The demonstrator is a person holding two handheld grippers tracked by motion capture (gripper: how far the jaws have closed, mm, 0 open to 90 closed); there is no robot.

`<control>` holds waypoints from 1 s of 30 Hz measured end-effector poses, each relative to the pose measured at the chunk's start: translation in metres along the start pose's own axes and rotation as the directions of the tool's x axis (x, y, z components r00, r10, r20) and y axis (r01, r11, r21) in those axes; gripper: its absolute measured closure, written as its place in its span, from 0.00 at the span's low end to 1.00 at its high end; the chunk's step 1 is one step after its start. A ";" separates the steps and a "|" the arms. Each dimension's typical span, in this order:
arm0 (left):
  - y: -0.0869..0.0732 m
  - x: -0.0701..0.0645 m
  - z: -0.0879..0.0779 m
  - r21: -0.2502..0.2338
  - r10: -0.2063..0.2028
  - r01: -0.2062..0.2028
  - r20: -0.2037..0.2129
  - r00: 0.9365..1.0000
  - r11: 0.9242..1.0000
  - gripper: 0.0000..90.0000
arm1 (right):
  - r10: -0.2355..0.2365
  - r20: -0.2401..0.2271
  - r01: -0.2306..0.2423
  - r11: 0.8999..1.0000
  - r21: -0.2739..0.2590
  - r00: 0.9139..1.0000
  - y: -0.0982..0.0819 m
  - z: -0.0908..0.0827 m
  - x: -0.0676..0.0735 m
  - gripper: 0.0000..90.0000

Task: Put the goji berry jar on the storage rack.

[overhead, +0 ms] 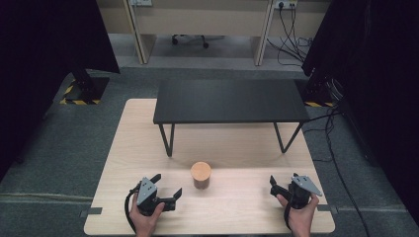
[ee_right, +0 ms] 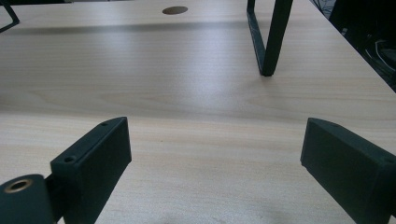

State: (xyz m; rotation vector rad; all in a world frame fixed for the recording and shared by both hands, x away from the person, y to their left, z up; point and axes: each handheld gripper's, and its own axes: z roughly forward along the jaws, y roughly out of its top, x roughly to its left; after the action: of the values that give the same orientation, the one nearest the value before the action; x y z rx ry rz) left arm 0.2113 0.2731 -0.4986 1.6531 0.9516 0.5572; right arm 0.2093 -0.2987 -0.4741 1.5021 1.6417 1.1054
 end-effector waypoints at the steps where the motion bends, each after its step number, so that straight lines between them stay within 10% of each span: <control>1: 0.000 0.000 0.000 0.001 0.002 -0.002 0.003 1.000 1.000 0.00 | 0.003 -0.002 -0.003 1.000 -0.001 1.000 0.000 0.000 -0.001 0.10; 11: 0.005 -0.011 0.009 0.028 0.048 -0.049 0.041 0.998 0.998 0.00 | 0.032 -0.017 -0.031 0.999 0.005 0.999 0.001 0.001 -0.006 0.09; 30: 0.020 -0.052 0.047 0.078 0.072 -0.071 -0.007 0.997 0.994 0.02 | 0.053 -0.029 -0.053 0.999 0.005 0.998 0.001 0.002 -0.009 0.09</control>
State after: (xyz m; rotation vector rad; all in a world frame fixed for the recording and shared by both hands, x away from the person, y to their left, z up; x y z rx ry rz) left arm 0.2239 0.2020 -0.4873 1.7611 0.9349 0.5833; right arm 0.2131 -0.3070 -0.4744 1.5474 1.6334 1.1586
